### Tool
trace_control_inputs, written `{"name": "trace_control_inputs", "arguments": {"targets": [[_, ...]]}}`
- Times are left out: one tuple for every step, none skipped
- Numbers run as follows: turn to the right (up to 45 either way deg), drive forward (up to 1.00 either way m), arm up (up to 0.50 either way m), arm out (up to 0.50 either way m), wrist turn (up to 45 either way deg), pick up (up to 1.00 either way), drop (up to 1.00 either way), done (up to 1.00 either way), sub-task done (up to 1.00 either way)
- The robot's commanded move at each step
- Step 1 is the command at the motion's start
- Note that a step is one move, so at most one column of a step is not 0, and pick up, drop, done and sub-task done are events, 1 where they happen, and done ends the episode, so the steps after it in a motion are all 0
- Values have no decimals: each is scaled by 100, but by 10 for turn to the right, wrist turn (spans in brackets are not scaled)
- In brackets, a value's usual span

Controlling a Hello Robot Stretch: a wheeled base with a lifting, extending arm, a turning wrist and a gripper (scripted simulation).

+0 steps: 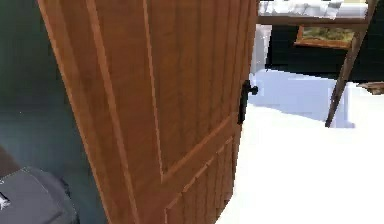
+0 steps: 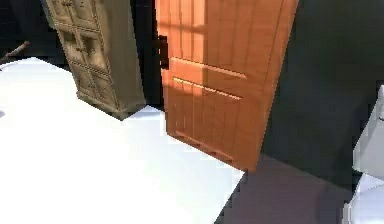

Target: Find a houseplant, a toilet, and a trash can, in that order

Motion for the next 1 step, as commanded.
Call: {"name": "trace_control_inputs", "arguments": {"targets": [[-450, 0, 0, 0, 0, 0, 0, 0, 0]]}}
